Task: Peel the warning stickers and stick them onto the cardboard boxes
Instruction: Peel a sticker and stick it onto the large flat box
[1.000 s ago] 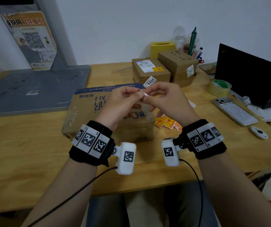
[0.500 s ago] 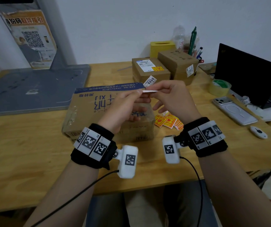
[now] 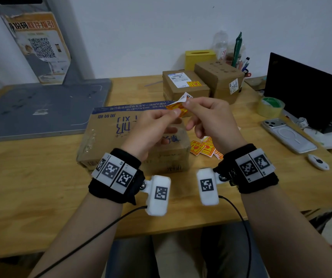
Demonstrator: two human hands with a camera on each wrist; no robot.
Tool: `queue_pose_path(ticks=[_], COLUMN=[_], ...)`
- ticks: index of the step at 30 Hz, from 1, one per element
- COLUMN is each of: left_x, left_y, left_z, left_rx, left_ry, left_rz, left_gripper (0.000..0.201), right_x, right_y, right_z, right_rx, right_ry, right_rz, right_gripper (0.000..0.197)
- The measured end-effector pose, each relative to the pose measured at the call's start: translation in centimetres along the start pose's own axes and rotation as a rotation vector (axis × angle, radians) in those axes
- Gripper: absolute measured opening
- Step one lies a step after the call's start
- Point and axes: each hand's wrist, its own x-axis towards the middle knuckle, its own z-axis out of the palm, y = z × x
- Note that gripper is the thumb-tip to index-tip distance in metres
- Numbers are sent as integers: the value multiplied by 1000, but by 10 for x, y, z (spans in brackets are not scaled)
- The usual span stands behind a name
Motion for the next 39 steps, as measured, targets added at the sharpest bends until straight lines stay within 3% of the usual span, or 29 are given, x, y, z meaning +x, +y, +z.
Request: queue_pose_path(ticks=[6,17,23,27,33,39], left_x=[4,2,-1,0,2,7], left_y=[-3,-4,-7,0,10,-2], left_z=[0,-18,-30,-42,-37,-41], left_rx=[34,180,17,79,249,204], left_ry=[99,21,31,141,-11,103], left_rz=[40,-19,-36,73,155,123], left_gripper=[10,10,18,15,29,16], right_x=[-1,2,12,16,7,2], right_y=[2,7,0,-5,-3,-7], right_z=[3,3,-3,-8,11,15], right_rx=[63,-96,-76,-227,-356,-418], right_ry=[22,27,146,-4,-297,-335], right_rz=[49,7,13,42,75,94], right_gripper=[12,8,10,22,24,21])
